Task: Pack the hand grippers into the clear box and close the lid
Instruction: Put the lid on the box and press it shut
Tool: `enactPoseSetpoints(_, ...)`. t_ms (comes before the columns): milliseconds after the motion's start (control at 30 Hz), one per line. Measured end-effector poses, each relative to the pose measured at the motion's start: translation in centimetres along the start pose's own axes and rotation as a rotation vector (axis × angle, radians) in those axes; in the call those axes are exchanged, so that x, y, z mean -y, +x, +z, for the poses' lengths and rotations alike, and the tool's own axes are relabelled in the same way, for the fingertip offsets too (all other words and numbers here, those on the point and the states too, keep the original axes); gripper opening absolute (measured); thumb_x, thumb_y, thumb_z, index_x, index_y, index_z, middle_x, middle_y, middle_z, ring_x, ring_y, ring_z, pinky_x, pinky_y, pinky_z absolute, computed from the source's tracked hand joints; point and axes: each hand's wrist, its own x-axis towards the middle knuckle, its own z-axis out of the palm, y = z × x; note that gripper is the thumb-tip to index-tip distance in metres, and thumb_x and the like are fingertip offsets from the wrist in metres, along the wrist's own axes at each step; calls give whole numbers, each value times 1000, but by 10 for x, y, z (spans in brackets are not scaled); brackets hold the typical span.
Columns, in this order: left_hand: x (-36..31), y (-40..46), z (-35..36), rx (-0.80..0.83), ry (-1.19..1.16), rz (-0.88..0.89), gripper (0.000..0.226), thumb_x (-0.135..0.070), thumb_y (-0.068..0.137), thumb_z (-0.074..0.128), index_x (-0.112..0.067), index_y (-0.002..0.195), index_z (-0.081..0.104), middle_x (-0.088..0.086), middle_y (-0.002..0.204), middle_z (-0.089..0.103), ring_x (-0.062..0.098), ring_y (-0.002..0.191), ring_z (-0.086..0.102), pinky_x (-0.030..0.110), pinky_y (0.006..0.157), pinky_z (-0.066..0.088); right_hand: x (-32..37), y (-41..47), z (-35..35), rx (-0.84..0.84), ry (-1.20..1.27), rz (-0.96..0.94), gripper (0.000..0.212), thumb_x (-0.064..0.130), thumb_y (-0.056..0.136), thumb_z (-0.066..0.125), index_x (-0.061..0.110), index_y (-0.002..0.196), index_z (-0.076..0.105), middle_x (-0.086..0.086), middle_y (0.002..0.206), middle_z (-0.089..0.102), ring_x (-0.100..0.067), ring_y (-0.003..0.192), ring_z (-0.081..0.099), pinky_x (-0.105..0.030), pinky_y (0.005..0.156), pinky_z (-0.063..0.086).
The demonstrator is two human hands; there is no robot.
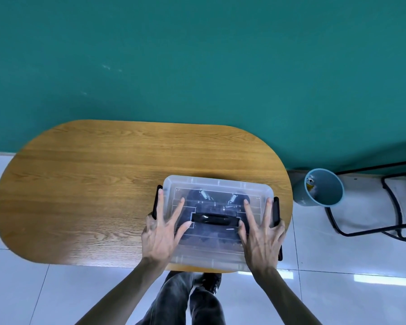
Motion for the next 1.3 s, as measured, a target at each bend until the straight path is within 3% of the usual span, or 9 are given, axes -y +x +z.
enactPoseSetpoints(67, -2, 1, 0, 3, 5, -9, 64, -74, 98, 9, -52, 158, 6, 8, 171, -12, 25, 73, 48, 24, 33, 42, 4, -1, 1, -13, 4, 11, 57, 45, 102, 33, 46, 157, 17, -12, 169, 6, -53, 110, 45, -58, 88, 44)
enactPoseSetpoints(267, -11, -2, -8, 80, 96, 34, 65, -68, 85, -9, -56, 144, -34, 2, 155, -49, 24, 100, 46, 27, 53, 58, 6, -2, 1, 0, -10, 24, 55, 45, 104, 30, 44, 157, 19, -11, 169, 8, -53, 113, 43, -57, 87, 43)
enactPoseSetpoints(500, -7, -1, -3, 69, 176, 65, 63, -66, 94, -4, -51, 153, -21, 10, 161, -40, 24, 87, 36, 28, 59, 51, 9, 0, -1, 53, -20, 42, 56, 48, 102, 29, 41, 158, 22, -9, 168, 14, -53, 115, 41, -57, 87, 40)
enactPoseSetpoints(667, -5, -2, -2, 56, 163, 52, 60, -63, 100, -3, -47, 157, -13, 13, 165, -31, 24, 81, 34, 23, 45, 42, 7, -3, -4, 88, -27, 11, 58, 51, 103, 28, 38, 159, 19, -10, 169, 12, -54, 115, 41, -56, 84, 42)
enactPoseSetpoints(833, -6, -5, -13, 135, 100, 102, 61, -66, 96, -6, -50, 150, -29, 6, 153, -52, 20, 94, 36, 20, 52, 49, -1, -2, -14, 176, -77, -37, 63, 56, 100, 29, 34, 158, 24, -14, 168, 15, -53, 109, 45, -56, 79, 49)
enactPoseSetpoints(967, -5, 0, -31, 235, 58, 90, 66, -73, 89, -7, -54, 151, -22, 0, 151, -54, 28, 112, 45, 24, 68, 51, -7, -1, -31, 261, -117, -101, 62, 56, 97, 29, 30, 153, 41, -18, 162, 30, -51, 95, 54, -51, 65, 52)
enactPoseSetpoints(1067, -9, 1, -57, 315, 101, 64, 66, -70, 95, 3, -50, 158, -4, 0, 161, -40, 34, 131, 43, 32, 88, 51, -7, 7, -49, 277, -150, -135, 60, 51, 99, 23, 30, 150, 46, -18, 162, 30, -43, 80, 59, -46, 62, 48)
enactPoseSetpoints(1200, -19, 12, -95, 342, 183, 110, 67, -67, 101, 10, -37, 161, 12, 4, 170, 12, 34, 144, 32, 44, 112, 38, -6, 25, -91, 348, -248, -204, 58, 48, 106, 12, 32, 160, 3, -15, 169, 1, -37, 117, 54, -43, 92, 44)
enactPoseSetpoints(1300, -31, 22, -128, 266, 241, 151, 69, -64, 103, 11, -26, 160, 23, 10, 159, 38, 30, 141, 38, 48, 118, 31, 2, 46, -129, 311, -259, -266, 57, 48, 107, 13, 29, 160, 3, -15, 167, 13, -37, 128, 45, -46, 103, 38)
